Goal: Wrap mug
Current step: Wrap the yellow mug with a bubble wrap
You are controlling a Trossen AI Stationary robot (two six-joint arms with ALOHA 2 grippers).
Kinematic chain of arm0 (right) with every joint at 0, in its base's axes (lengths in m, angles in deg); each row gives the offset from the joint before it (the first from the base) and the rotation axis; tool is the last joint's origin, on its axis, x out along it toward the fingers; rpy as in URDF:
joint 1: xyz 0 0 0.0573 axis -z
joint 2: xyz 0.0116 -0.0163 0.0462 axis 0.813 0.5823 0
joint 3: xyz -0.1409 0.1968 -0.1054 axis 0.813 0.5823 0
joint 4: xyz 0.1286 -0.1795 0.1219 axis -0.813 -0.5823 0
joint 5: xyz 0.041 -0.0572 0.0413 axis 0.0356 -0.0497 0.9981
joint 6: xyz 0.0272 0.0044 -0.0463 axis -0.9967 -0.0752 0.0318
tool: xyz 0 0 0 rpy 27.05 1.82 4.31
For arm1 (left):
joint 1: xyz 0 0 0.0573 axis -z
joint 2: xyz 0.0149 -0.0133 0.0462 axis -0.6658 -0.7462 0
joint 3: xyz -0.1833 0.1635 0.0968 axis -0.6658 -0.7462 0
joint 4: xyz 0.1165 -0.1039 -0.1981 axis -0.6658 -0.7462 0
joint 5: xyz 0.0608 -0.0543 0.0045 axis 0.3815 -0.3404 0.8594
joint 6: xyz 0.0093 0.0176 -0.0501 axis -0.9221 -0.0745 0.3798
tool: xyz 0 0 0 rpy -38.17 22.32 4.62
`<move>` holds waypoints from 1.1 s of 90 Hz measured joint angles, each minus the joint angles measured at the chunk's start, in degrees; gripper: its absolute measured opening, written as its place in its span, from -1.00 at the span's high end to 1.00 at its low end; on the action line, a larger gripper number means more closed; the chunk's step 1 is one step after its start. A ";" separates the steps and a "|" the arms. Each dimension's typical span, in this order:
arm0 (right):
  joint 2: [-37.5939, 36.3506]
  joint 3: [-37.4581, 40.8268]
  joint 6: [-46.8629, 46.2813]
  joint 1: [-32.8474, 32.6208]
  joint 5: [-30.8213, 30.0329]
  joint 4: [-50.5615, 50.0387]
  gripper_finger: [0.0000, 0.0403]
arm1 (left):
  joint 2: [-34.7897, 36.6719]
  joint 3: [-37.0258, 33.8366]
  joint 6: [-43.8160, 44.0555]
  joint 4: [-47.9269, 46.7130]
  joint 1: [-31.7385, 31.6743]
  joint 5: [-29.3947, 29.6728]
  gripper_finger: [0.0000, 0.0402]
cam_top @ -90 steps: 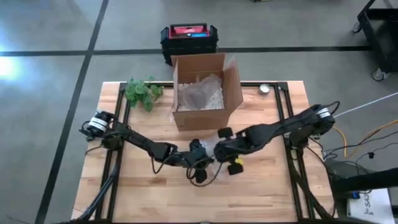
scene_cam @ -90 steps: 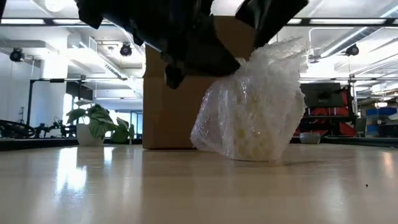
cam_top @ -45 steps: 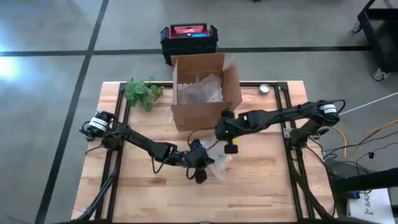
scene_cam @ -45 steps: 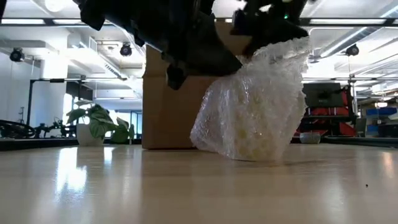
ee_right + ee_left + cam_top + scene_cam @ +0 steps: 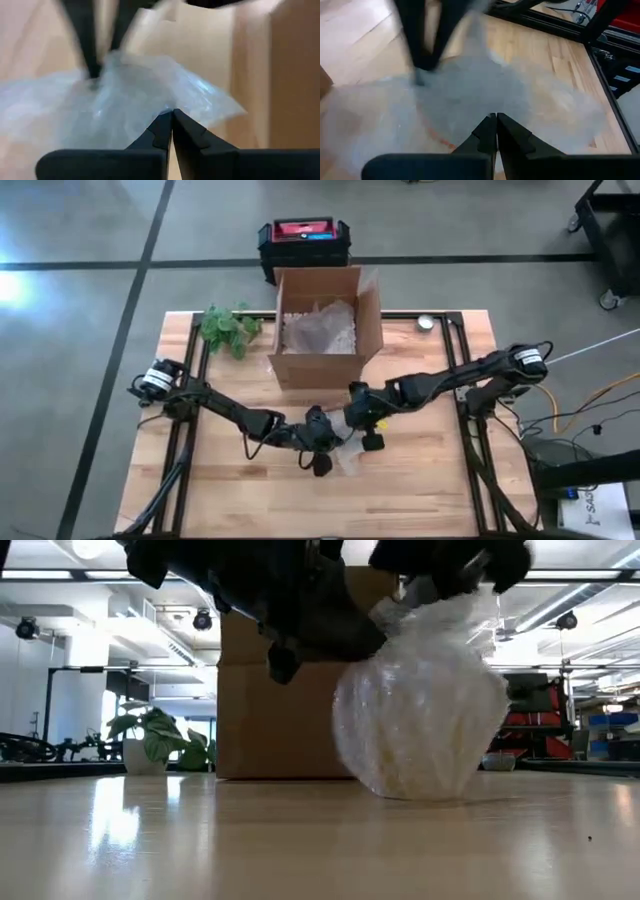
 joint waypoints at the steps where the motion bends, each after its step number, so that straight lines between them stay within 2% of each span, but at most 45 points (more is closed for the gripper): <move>1: 0.00 -0.15 0.00 -0.27 -0.07 0.01 1.00 | 0.00 0.00 0.00 -0.02 -0.02 0.03 1.00; 34: 0.68 -2.43 -0.79 -4.16 -1.32 -1.50 1.00 | 0.00 0.00 0.20 -0.02 -0.01 0.42 1.00; 62: 8.55 -1.10 -4.65 -5.65 -2.43 -0.76 1.00 | 0.77 0.00 0.20 -0.36 -0.01 0.36 1.00; 76: 9.86 -1.10 -4.65 -5.78 -2.68 -0.47 1.00 | 4.41 1.73 -0.92 -5.56 0.27 -2.01 1.00; 90: 9.51 -0.96 -4.44 -5.78 -3.53 0.64 1.00 | 6.43 3.12 -0.16 -15.90 0.39 5.49 1.00; 99: 9.51 -0.93 -3.97 -5.78 -3.53 1.65 1.00 | 5.41 1.89 0.91 -15.00 0.22 6.80 1.00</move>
